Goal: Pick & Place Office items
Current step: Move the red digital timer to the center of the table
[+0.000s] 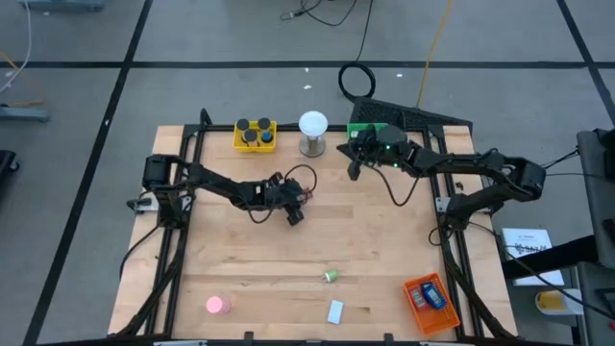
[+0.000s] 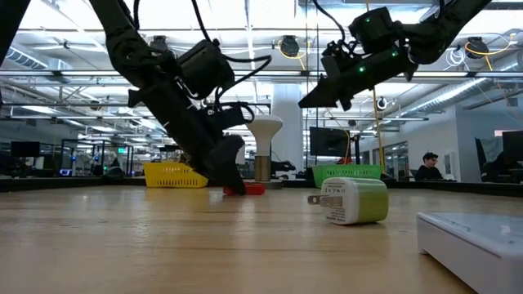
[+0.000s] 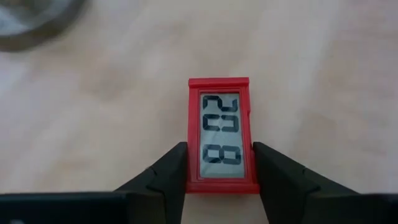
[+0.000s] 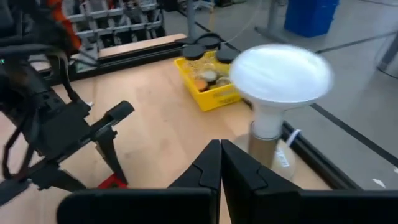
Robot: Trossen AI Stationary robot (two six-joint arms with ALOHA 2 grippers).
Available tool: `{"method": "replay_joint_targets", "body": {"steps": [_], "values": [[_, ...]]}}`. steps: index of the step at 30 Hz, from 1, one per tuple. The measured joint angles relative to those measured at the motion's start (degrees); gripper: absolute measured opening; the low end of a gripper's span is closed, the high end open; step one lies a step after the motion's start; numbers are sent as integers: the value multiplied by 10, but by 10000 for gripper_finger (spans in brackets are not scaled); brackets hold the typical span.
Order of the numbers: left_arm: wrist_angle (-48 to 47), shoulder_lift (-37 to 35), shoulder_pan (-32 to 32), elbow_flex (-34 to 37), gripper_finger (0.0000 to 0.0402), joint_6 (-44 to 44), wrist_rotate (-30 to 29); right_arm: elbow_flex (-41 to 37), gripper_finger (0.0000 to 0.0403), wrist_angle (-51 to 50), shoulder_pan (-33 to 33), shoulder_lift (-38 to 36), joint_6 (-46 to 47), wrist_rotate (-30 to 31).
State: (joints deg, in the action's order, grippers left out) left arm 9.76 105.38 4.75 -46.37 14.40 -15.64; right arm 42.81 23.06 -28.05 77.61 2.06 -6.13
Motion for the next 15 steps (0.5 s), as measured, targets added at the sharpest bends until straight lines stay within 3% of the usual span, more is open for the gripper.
{"method": "replay_joint_targets", "body": {"steps": [8,15], "values": [[-5,0,-19,0,177,67,7,0,0,3,17,13,12,1],[-12,-3,-24,0,226,55,5,0,0,-37,60,13,15,36]]}}
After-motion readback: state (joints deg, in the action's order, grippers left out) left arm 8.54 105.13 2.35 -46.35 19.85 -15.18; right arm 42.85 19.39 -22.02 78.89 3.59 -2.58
